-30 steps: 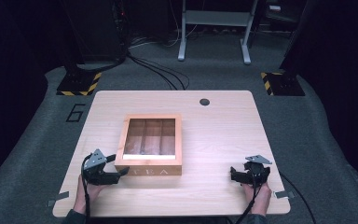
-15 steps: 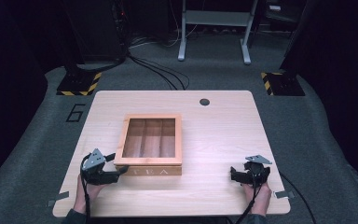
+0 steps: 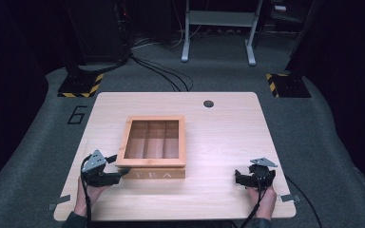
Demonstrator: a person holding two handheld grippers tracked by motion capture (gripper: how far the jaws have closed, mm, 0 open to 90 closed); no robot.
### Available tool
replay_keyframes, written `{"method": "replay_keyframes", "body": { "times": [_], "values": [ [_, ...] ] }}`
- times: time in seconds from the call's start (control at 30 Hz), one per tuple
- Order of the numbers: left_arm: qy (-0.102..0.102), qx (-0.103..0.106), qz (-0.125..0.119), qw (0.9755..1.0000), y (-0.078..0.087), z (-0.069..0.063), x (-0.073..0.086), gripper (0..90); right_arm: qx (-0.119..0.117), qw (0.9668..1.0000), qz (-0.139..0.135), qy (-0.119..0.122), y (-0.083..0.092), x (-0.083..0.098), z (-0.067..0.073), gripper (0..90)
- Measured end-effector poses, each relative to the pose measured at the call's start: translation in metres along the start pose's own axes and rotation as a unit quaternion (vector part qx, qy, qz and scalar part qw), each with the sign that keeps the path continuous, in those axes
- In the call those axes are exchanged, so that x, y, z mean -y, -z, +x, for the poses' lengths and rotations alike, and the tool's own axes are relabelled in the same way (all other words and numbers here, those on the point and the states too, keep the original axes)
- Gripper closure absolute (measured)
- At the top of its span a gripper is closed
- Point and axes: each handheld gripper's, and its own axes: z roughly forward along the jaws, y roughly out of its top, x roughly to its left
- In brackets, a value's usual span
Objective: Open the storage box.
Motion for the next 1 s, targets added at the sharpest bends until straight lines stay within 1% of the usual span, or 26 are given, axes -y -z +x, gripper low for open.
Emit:
{"method": "replay_keyframes", "body": {
  "times": [0.03,0.1,0.13,0.17,0.3,0.33,0.4,0.47,0.57,0.6,0.63,0.73,0.9,1.0],
  "values": [
    [-0.003,-0.001,0.001,1.0000,0.000,0.000,-0.001,30.4,0.000,1.0000,0.000,0.000,0.000,0.000,0.000,1.9],
    [-0.002,0.000,0.001,1.0000,0.001,0.000,-0.001,30.5,0.000,1.0000,0.000,0.000,0.000,0.000,0.000,1.9],
    [-0.001,-0.005,-0.005,1.0000,0.002,0.000,-0.002,31.6,0.000,1.0000,0.000,0.000,0.000,0.000,0.000,1.9],
    [-0.008,-0.013,-0.005,0.9999,0.003,0.001,-0.003,35.4,0.000,1.0000,0.000,0.000,0.000,0.000,0.000,1.9],
    [-0.019,-0.026,-0.001,0.9995,0.001,0.001,-0.008,36.8,0.000,1.0000,0.000,0.000,0.000,0.000,0.000,1.9],
    [-0.023,-0.030,-0.002,0.9993,0.001,0.001,-0.008,36.8,0.000,1.0000,0.000,0.000,0.000,0.000,0.000,1.9],
    [-0.026,-0.036,-0.004,0.9990,0.000,0.001,-0.009,36.9,0.000,1.0000,0.000,0.000,0.000,0.000,0.000,1.9],
    [-0.022,-0.041,-0.012,0.9989,-0.001,0.001,-0.009,36.7,0.000,1.0000,0.000,0.000,0.000,0.000,0.000,1.9],
    [-0.022,-0.051,-0.017,0.9983,-0.001,0.001,-0.011,35.3,0.000,1.0000,0.000,0.000,0.000,0.000,0.000,1.9],
    [-0.026,-0.053,-0.019,0.9980,0.000,0.000,-0.012,34.8,0.000,1.0000,0.000,0.000,0.000,0.000,0.000,1.9],
    [-0.027,-0.058,-0.021,0.9978,0.000,0.000,-0.014,34.7,0.000,1.0000,0.000,0.000,0.000,0.000,0.000,1.9],
    [-0.032,-0.061,-0.023,0.9974,0.001,0.000,-0.018,33.1,0.000,1.0000,0.000,0.000,0.000,0.000,0.000,1.9],
    [-0.050,-0.071,-0.030,0.9958,0.001,0.001,-0.026,32.2,0.000,1.0000,0.000,-0.001,0.000,0.000,0.000,1.9],
    [-0.050,-0.073,-0.040,0.9953,0.001,0.002,-0.030,31.9,0.000,1.0000,-0.002,-0.003,0.000,0.000,0.000,1.9]
  ]
}}
